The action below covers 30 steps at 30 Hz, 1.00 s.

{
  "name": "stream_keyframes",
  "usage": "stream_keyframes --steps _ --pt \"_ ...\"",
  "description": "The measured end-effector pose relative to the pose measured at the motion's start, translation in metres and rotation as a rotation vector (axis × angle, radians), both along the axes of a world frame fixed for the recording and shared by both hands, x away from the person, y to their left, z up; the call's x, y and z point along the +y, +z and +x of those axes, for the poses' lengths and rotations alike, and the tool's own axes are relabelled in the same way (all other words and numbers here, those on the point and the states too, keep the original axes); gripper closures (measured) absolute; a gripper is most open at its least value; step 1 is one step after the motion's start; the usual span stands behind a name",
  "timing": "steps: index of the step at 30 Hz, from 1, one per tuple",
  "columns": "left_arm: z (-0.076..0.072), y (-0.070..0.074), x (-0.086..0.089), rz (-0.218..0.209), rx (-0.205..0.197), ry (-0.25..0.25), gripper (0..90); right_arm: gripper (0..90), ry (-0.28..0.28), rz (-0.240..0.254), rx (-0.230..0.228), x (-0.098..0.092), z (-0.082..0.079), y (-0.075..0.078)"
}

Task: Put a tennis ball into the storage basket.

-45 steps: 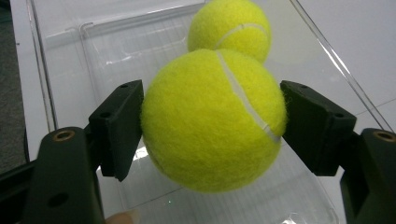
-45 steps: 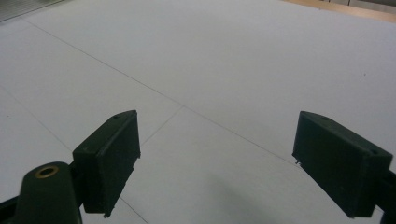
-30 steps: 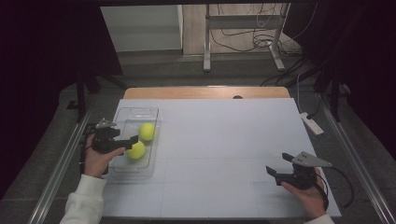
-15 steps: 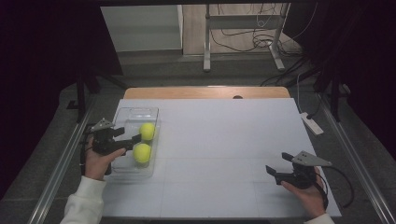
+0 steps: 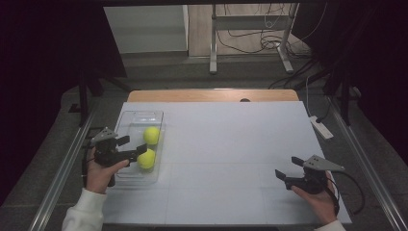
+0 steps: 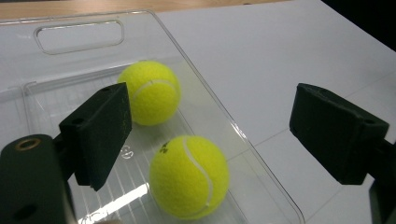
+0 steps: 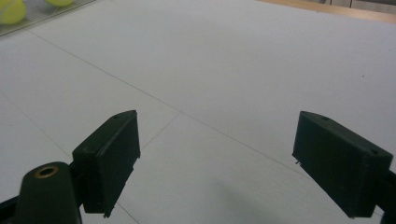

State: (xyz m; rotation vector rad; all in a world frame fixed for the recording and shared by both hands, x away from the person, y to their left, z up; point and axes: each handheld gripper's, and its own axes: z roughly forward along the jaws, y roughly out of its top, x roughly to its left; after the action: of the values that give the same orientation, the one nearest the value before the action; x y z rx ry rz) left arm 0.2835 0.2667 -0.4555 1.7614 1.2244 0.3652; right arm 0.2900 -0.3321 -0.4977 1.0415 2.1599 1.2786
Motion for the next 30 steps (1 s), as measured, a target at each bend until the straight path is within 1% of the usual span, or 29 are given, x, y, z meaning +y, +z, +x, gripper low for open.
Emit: stream_keyframes --steps 4,8,9,10,13,14,17,21,23,30 --pt "-0.012 -0.002 -0.004 -0.009 -0.018 -0.019 14.3 15.2 0.002 -0.004 -0.002 0.001 -0.001 0.001" --pt "-0.018 -0.005 -0.01 -0.019 -0.023 -0.037 14.1 15.1 0.001 -0.001 0.001 0.002 -0.001 0.001" --pt "-0.019 -0.006 -0.013 -0.023 -0.027 -0.044 14.1 15.1 0.001 -0.003 -0.002 0.002 -0.001 0.001" --pt "-0.023 -0.008 -0.018 -0.021 -0.031 -0.058 14.0 15.1 0.0 -0.003 -0.002 0.002 -0.001 0.001" --pt "-0.028 -0.01 -0.029 -0.014 -0.043 -0.081 13.8 15.0 0.005 0.006 -0.003 0.004 -0.001 0.002" --pt "-0.028 -0.01 -0.029 -0.014 -0.043 -0.081 13.7 14.9 0.009 0.01 -0.004 0.004 -0.001 0.003" --pt "-0.033 -0.013 -0.04 -0.004 -0.053 -0.101 13.6 14.9 0.009 0.012 -0.008 0.005 -0.002 0.005" --pt "-0.037 -0.017 -0.051 0.007 -0.058 -0.121 13.5 14.9 0.009 0.029 -0.014 0.005 -0.003 0.007" --pt "-0.038 -0.019 -0.056 0.015 -0.062 -0.129 13.4 14.9 0.008 0.025 -0.01 0.005 -0.003 0.006" --pt "-0.039 -0.024 -0.066 0.026 -0.063 -0.143 13.4 14.9 0.014 0.029 -0.009 0.004 -0.002 0.005"
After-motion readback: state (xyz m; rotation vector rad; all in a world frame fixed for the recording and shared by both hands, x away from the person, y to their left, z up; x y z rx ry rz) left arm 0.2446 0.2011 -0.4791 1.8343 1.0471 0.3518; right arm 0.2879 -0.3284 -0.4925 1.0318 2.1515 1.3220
